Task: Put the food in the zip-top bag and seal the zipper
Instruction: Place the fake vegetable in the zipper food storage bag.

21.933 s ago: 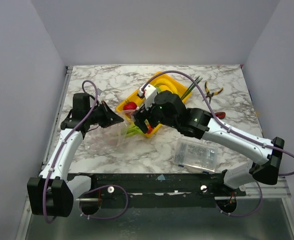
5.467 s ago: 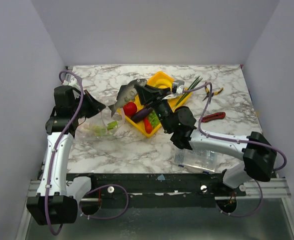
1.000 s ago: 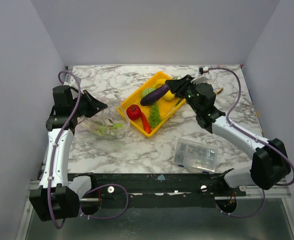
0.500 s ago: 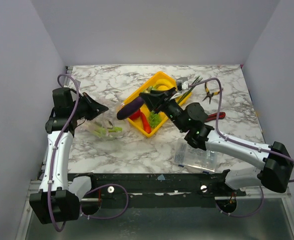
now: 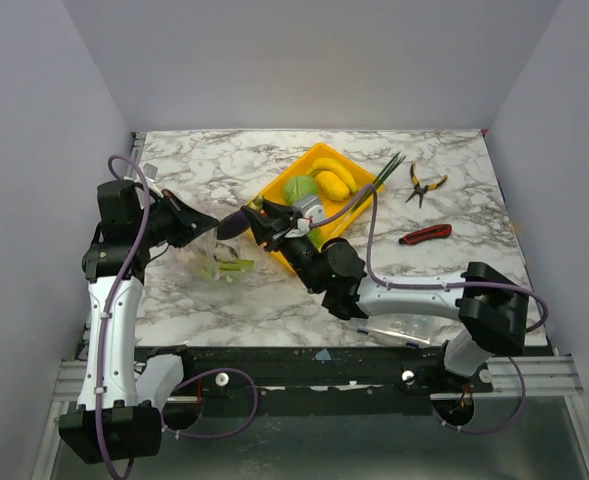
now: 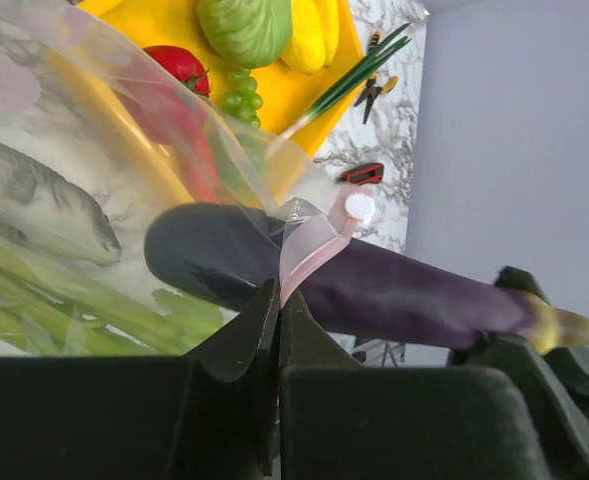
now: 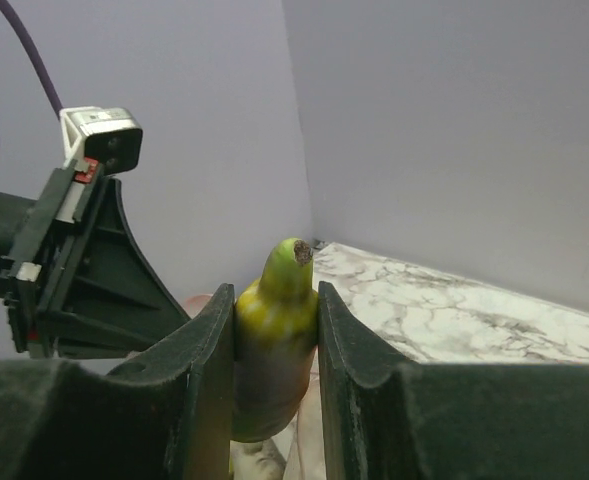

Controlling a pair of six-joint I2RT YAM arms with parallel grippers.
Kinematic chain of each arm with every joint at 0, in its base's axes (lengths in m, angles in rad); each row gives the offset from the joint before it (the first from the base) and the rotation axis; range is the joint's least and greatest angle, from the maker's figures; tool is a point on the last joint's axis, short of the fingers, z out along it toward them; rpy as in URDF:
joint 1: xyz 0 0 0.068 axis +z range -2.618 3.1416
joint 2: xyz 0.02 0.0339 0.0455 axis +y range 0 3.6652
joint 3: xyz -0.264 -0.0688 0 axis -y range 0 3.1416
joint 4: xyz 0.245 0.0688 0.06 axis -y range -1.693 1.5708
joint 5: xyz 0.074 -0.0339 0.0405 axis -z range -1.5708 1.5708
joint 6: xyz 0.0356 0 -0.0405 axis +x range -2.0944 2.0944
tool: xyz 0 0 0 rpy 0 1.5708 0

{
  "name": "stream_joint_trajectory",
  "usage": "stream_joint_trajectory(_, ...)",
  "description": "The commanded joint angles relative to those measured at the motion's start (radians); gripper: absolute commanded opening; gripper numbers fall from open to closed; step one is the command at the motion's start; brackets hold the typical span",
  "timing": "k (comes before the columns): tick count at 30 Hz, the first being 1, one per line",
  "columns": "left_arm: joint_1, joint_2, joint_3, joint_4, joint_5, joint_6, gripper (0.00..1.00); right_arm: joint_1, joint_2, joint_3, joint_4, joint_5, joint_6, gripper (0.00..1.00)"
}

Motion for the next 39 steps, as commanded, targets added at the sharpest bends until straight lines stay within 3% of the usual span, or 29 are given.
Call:
stream_joint_trajectory(1, 0.006, 0.002, 0.054, -0.025, 0.073, -0.055, 0.00, 0.004, 0.075, -0.002, 0.226, 0.084, -0.156, 0.00)
stream_joint_trajectory(5, 0.007, 0.006, 0.080, -0.029, 0.084, -0.084, 0.00, 0.004, 0.148, 0.015, 0.284, 0.090, -0.219, 0.02)
stream_joint_trajectory(7, 0.008, 0.006, 0.095, -0.037, 0.083, -0.082, 0.00, 0.003, 0.179, 0.027, 0.292, 0.108, -0.238, 0.11)
stream_joint_trajectory(9, 0.008, 0.007, 0.103, -0.036, 0.083, -0.083, 0.00, 0.003, 0.197, 0.038, 0.253, 0.127, -0.208, 0.25)
stream_joint_trajectory(12, 0.010, 0.022, 0.117, -0.036, 0.084, -0.072, 0.00, -0.008, 0.179, 0.070, 0.048, 0.100, -0.059, 0.51)
stream_joint_trajectory(15, 0.016, 0.043, 0.127, -0.038, 0.086, -0.064, 0.00, -0.013, 0.128, 0.076, -0.108, 0.114, 0.083, 0.69)
stream_joint_trajectory(16, 0.017, 0.048, 0.132, -0.041, 0.089, -0.058, 0.00, -0.016, 0.113, 0.090, -0.193, 0.110, 0.141, 0.71)
stream_joint_trajectory(21, 0.024, 0.045, 0.136, -0.044, 0.075, -0.051, 0.00, -0.026, 0.014, 0.087, -0.414, 0.130, 0.255, 0.73)
stream_joint_trajectory(27, 0.025, 0.018, 0.106, -0.028, 0.049, -0.060, 0.00, -0.119, -0.086, 0.115, -0.702, 0.086, 0.426, 0.72)
stream_joint_trajectory(33, 0.028, 0.010, 0.113, -0.051, -0.024, -0.010, 0.00, -0.188, -0.187, 0.080, -0.798, 0.030, 0.506, 0.72)
stream_joint_trajectory(39, 0.028, -0.008, 0.136, -0.069, -0.091, 0.030, 0.00, -0.295, -0.160, 0.099, -0.965, -0.121, 0.549, 0.74)
